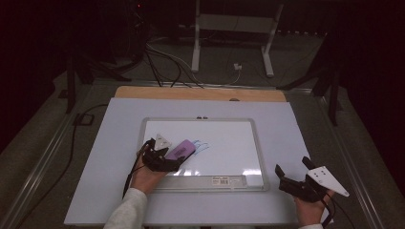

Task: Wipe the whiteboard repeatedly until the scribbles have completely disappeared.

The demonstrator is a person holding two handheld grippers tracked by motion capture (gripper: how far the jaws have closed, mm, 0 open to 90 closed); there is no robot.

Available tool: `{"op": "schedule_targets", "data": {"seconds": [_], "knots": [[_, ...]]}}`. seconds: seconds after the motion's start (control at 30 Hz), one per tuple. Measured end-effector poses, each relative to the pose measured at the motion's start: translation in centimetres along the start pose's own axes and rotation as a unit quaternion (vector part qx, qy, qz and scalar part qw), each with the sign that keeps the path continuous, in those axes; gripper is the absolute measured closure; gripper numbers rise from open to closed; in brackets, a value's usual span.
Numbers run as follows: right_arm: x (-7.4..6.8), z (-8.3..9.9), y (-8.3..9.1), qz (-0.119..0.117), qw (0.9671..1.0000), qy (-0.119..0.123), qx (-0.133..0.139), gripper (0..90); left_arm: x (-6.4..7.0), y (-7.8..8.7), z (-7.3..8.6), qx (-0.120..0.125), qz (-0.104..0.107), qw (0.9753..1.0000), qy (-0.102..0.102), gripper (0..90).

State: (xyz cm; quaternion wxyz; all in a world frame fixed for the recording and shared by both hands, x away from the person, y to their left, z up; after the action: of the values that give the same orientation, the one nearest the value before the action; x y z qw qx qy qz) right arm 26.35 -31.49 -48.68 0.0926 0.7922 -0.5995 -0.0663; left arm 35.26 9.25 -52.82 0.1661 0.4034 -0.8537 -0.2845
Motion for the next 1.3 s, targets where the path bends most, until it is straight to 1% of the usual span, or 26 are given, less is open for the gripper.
{"op": "schedule_targets", "data": {"seconds": [0.07,0.1,0.13,0.27,0.33,0.37,0.4,0.53,0.63,0.87,0.97,1.07,1.23,1.27,1.3], "knots": [[0.0,0.0,0.0,0.000,1.0000,0.001,0.000,0.1,0.0,-0.4,-0.4,-0.004,-0.001,1.0000,-0.001,21.5],[0.0,0.0,0.0,0.000,1.0000,-0.001,0.000,0.1,0.1,-0.6,-0.5,-0.006,0.000,1.0000,0.002,23.5],[0.1,0.0,0.1,0.000,1.0000,-0.002,0.000,0.1,0.2,-0.9,-0.5,-0.012,0.005,0.9999,0.001,24.9],[0.2,0.0,0.1,0.001,1.0000,-0.001,0.000,0.1,0.7,-1.5,-0.5,-0.024,0.007,0.9996,-0.011,30.9],[0.1,0.0,0.1,0.000,1.0000,-0.001,-0.001,0.1,0.8,-1.7,-0.4,-0.031,0.006,0.9993,-0.018,35.5],[0.1,0.0,0.1,0.000,1.0000,-0.001,-0.001,0.1,0.8,-1.8,-0.4,-0.036,0.004,0.9991,-0.020,39.2],[0.0,0.0,0.1,0.000,1.0000,0.000,-0.001,0.1,0.9,-1.8,-0.4,-0.036,0.004,0.9992,-0.019,41.0],[0.0,0.0,0.0,0.000,1.0000,0.001,-0.001,0.1,0.8,-1.8,-0.4,-0.040,0.002,0.9990,-0.018,41.7],[0.0,0.0,0.1,0.000,1.0000,0.002,-0.001,0.1,0.5,-1.7,-0.4,-0.042,-0.004,0.9990,-0.015,41.8],[0.0,0.0,0.1,0.000,1.0000,0.001,-0.001,0.1,-1.4,-1.4,-0.3,-0.043,-0.033,0.9985,0.009,41.9],[0.0,0.0,0.0,-0.001,1.0000,0.002,-0.002,0.1,-1.4,-1.3,-0.2,-0.044,-0.034,0.9984,0.008,41.9],[-0.1,0.0,0.0,-0.002,1.0000,0.002,-0.002,0.1,-0.8,-1.2,-0.2,-0.048,-0.019,0.9987,-0.005,41.9],[-0.2,0.0,-0.1,-0.004,1.0000,0.004,-0.003,0.1,1.0,-1.3,-0.2,-0.050,0.016,0.9981,-0.032,42.0],[-0.2,0.0,-0.1,-0.004,1.0000,0.004,-0.004,0.1,1.4,-1.3,-0.2,-0.050,0.021,0.9978,-0.039,42.0],[-0.2,0.0,-0.1,-0.004,1.0000,0.004,-0.004,0.1,1.6,-1.4,-0.2,-0.050,0.023,0.9976,-0.041,42.0]]}}
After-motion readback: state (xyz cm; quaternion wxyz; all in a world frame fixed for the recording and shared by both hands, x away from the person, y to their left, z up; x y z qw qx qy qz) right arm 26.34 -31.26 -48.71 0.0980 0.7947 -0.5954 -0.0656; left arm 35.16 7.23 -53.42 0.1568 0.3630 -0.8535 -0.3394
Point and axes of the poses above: each handheld gripper's, and its own axes: y roughly backward along the jaws, z roughly out of its underside, x roughly to its right, the point moved 5 cm from there along -y, roughly forward along the jaws, and after that the axes turned 3 degrees about x, right-handed, at the moved point
